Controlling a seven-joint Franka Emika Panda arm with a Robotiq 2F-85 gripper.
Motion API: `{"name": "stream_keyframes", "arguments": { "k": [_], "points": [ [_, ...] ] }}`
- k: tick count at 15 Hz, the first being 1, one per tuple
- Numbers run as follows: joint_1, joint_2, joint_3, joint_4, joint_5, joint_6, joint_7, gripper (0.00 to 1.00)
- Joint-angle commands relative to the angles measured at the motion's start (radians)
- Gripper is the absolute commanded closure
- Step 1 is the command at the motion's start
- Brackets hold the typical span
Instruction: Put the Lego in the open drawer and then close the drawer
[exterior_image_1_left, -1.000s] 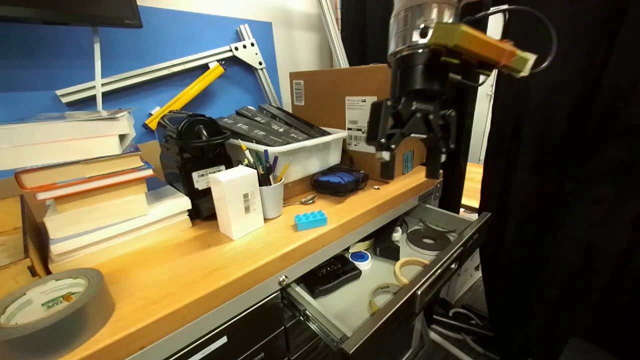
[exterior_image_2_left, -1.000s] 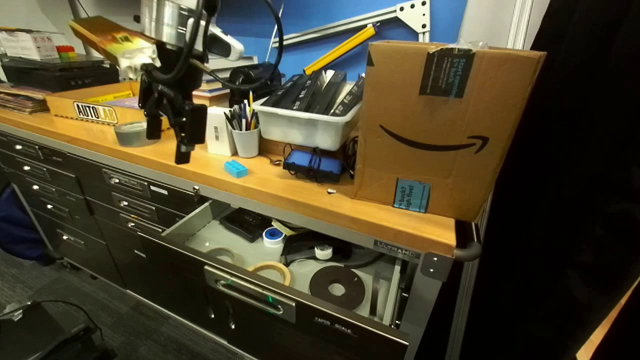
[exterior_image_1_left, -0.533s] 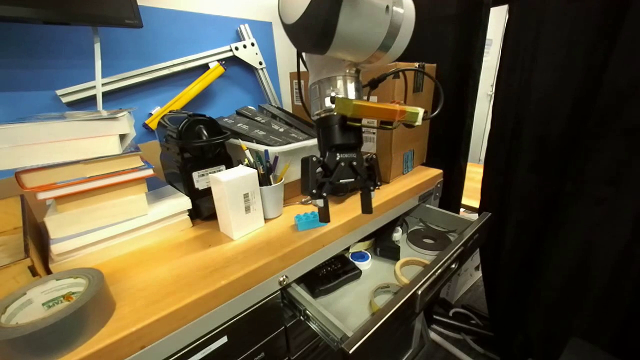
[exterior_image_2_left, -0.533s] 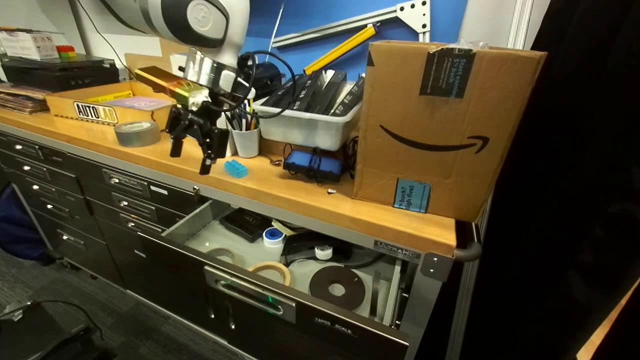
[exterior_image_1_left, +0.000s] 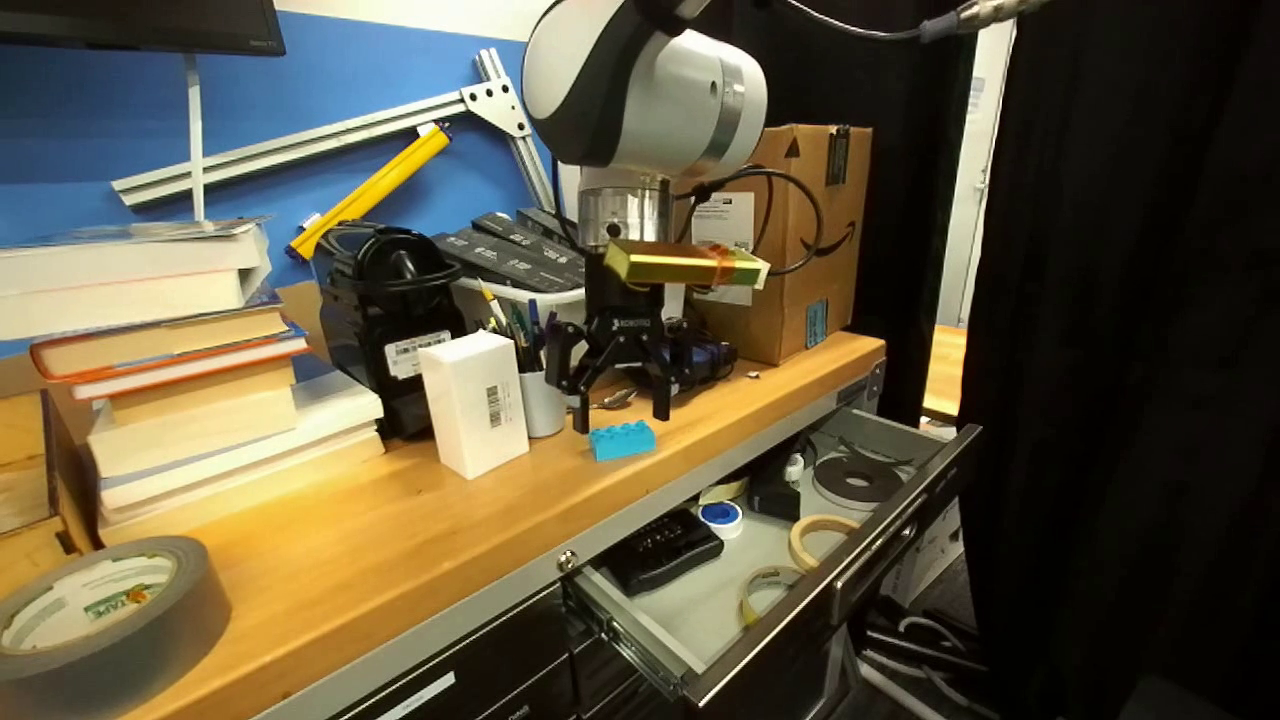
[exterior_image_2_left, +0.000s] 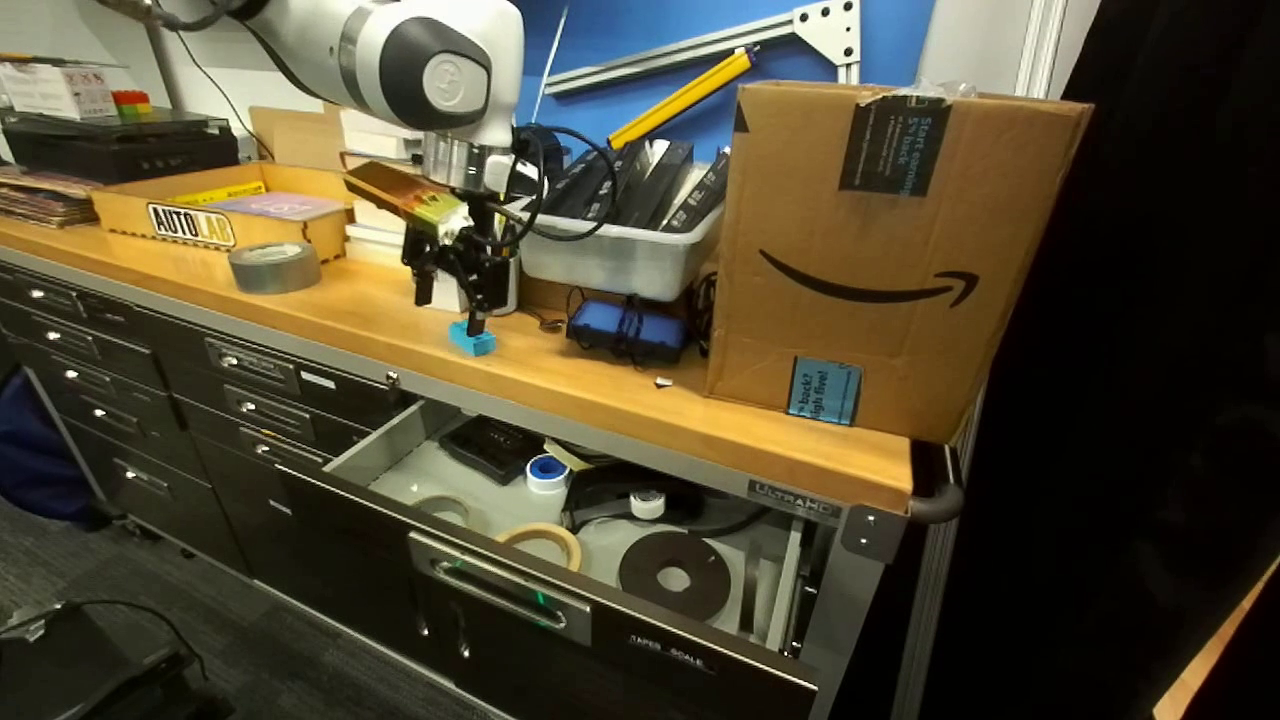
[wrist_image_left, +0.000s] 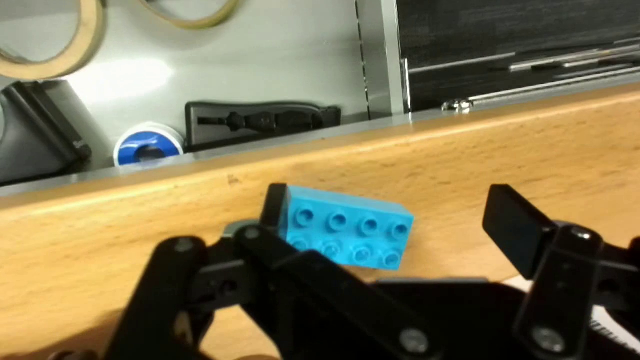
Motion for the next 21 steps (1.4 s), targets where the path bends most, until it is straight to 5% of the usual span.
{"name": "stream_keyframes", "arguments": {
  "k": [1, 6, 11, 12, 16, 21],
  "points": [
    [0.007, 0.035, -0.003, 0.029, -0.028, 0.084, 0.05, 0.0],
    [0.011, 0.059, -0.015, 0.017, -0.084, 0.179, 0.119, 0.0],
    [0.012, 0.049, -0.023, -0.004, -0.132, 0.152, 0.174, 0.0],
    [0.011, 0.042, -0.023, -0.015, -0.131, 0.152, 0.182, 0.2],
    [0.003, 0.012, -0.027, -0.052, -0.116, 0.157, 0.195, 0.51],
    [-0.025, -0.093, -0.054, -0.168, -0.116, 0.131, 0.208, 0.53]
  ]
}}
